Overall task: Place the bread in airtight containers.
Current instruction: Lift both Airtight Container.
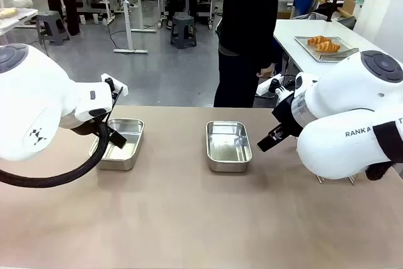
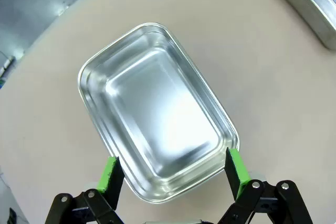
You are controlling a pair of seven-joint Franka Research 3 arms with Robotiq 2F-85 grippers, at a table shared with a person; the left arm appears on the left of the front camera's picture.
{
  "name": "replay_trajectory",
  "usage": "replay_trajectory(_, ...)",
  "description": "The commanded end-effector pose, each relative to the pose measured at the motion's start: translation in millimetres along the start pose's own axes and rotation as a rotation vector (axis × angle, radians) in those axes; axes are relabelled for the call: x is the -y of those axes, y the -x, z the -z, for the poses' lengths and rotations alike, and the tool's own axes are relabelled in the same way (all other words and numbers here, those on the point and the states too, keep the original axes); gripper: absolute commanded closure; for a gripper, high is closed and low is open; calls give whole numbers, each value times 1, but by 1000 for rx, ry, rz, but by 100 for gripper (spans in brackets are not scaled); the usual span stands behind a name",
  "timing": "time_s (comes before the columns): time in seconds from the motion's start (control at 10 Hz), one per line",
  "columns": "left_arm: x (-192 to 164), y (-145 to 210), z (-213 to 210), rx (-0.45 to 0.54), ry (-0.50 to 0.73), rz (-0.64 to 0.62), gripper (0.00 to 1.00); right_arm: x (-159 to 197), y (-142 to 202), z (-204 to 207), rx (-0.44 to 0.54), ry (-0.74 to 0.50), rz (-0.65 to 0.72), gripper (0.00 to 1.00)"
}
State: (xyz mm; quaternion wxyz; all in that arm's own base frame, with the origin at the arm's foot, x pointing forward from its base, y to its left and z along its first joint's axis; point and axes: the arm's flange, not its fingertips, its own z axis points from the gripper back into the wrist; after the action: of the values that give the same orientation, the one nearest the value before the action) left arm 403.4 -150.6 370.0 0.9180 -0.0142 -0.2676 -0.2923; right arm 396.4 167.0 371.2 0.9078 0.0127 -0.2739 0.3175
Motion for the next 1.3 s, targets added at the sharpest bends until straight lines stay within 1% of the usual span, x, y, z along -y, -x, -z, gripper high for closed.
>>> replay_trajectory(0.0, 0, 0, 0, 0, 0, 0, 0, 0, 0, 0, 0, 0, 0, 0)
replay_trajectory(0.9, 0, 0, 0, 0, 0, 0, 0, 0, 0, 0, 0, 0, -1, 0)
replay_trajectory(1.0, -11, -12, -26, 55, -11, 14, 0, 15, -21, -27, 38, 34, -7, 0)
replay_trajectory(1.1, -30, -27, -59, 104, -9, 11, 0, 32, -44, -57, 77, 30, 2, 0)
replay_trajectory(1.2, -52, -43, -96, 141, 11, -22, 0, 52, -63, -90, 116, 40, 26, 0)
